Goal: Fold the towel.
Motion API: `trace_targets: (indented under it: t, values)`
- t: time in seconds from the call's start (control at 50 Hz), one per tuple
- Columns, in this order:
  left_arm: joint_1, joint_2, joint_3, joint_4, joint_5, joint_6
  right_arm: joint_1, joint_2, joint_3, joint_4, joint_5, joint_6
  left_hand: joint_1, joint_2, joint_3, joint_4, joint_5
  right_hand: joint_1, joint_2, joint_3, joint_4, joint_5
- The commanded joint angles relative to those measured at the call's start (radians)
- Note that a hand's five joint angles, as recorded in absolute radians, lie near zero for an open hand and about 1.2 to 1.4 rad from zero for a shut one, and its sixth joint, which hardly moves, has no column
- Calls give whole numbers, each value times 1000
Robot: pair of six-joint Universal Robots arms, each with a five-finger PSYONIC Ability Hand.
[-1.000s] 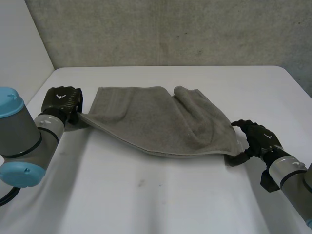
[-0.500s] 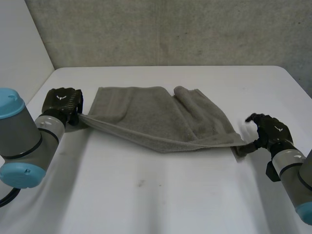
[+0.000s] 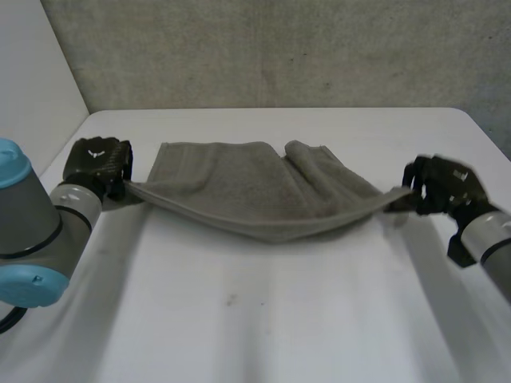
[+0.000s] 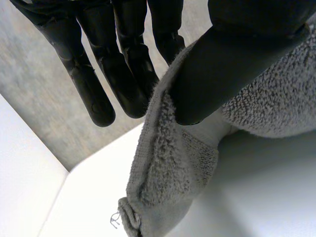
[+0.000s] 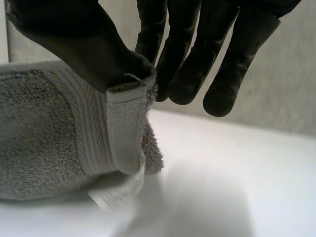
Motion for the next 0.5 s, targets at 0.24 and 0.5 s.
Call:
trace_targets:
  t: [0.24,0.5]
  values:
    - [6,350,-108,-116,2,247,-5,-383,-280,548,-77,-834,197,177,179,177,188,59,65,57,55,52]
    - [-6,439,-250,-193,3,357,-8,-474,-276,782,-57,-1002,197,177,179,177,188,59,65,57,55,52]
